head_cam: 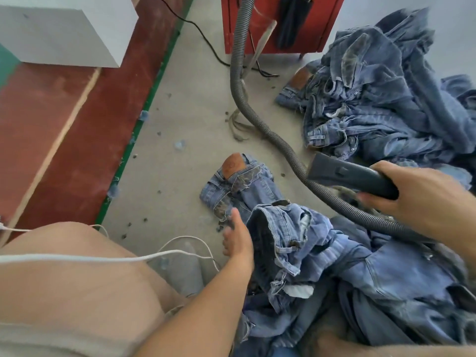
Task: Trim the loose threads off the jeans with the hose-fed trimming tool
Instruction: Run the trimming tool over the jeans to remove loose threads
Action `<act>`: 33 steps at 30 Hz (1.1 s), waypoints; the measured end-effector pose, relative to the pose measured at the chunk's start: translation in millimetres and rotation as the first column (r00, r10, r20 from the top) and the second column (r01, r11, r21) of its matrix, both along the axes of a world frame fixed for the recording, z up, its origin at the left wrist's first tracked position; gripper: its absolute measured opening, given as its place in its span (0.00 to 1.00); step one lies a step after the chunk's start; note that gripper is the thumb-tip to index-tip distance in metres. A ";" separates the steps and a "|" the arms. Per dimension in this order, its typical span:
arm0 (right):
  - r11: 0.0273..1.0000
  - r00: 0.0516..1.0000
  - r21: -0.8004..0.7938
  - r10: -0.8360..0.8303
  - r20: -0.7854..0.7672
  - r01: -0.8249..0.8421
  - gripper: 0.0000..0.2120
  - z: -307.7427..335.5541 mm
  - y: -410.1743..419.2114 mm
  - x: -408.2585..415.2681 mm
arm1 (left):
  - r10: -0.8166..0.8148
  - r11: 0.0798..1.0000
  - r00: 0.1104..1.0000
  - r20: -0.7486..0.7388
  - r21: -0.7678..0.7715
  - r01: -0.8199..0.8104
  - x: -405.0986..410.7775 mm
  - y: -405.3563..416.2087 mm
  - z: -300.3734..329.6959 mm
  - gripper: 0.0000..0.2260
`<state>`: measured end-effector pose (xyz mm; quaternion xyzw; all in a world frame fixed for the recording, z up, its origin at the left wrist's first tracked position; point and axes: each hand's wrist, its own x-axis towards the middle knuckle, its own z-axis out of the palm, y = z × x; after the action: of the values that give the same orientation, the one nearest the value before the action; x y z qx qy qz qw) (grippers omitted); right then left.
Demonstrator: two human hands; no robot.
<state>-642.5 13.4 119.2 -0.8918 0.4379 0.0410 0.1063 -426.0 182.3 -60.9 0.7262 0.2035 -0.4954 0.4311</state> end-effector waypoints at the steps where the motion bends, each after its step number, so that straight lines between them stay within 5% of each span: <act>1: 0.999 0.999 -0.032 0.036 -0.031 -0.037 0.15 -1.4 -2.9 -1.7 | 0.014 1.000 0.997 0.077 -0.003 -0.014 1.6 -8.7 7.2 0.39; 3: 0.989 0.987 -0.105 0.087 -0.136 -0.102 0.14 -6.2 -11.1 -5.4 | -0.053 0.990 0.997 0.052 -0.129 0.059 -1.8 -24.8 19.6 0.41; 6: 0.969 0.952 -0.216 0.052 -0.300 -0.121 0.17 -15.2 -28.2 -14.4 | -0.090 0.966 0.907 -0.410 -0.259 -0.021 -13.4 -35.8 31.6 0.47; 9: 0.969 0.900 -0.215 0.015 -0.435 -0.120 0.15 -24.8 -46.5 -22.6 | -0.362 0.926 0.858 -0.365 -0.248 0.285 -24.6 -44.7 32.7 0.25; 12: 0.984 0.856 -0.115 0.055 -0.515 -0.132 0.15 -33.7 -56.5 -30.7 | -0.419 0.907 0.861 -0.289 -0.167 0.386 -38.5 -44.3 22.5 0.08; 16: 0.992 0.862 -0.060 0.065 -0.503 -0.109 0.15 -48.5 -54.3 -31.4 | -0.119 0.986 0.916 -0.382 -0.151 0.065 -28.2 -24.0 5.5 0.14; 19: 0.990 0.876 -0.045 0.096 -0.472 -0.133 0.18 -50.4 -50.1 -29.4 | -0.223 0.968 0.801 -0.556 -0.225 0.113 -21.6 -20.4 8.9 0.16; 21: 0.991 0.894 -0.025 0.107 -0.434 -0.131 0.19 -46.7 -48.1 -31.8 | -0.476 0.877 0.714 -0.513 -0.216 0.430 -26.2 -26.1 10.6 0.29; 24: 0.992 0.914 -0.003 0.115 -0.388 -0.126 0.19 -41.0 -44.1 -35.8 | -0.626 0.764 0.686 -0.370 -0.119 0.634 -38.1 -30.3 9.7 0.17; 30: 0.990 0.915 0.033 0.141 -0.379 -0.139 0.17 -37.4 -39.0 -46.5 | -0.499 0.866 0.779 -0.381 -0.179 0.467 -40.1 -30.4 6.5 0.05; 33: 0.985 0.906 0.062 0.170 -0.389 -0.158 0.16 -34.0 -39.2 -51.9 | -0.459 0.884 0.848 -0.267 -0.235 0.404 -42.4 -32.9 10.5 0.07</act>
<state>-694.4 -25.9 85.1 -0.8975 0.3731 0.2339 0.0253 -468.4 149.3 -50.4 0.6254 0.0578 -0.7045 0.3305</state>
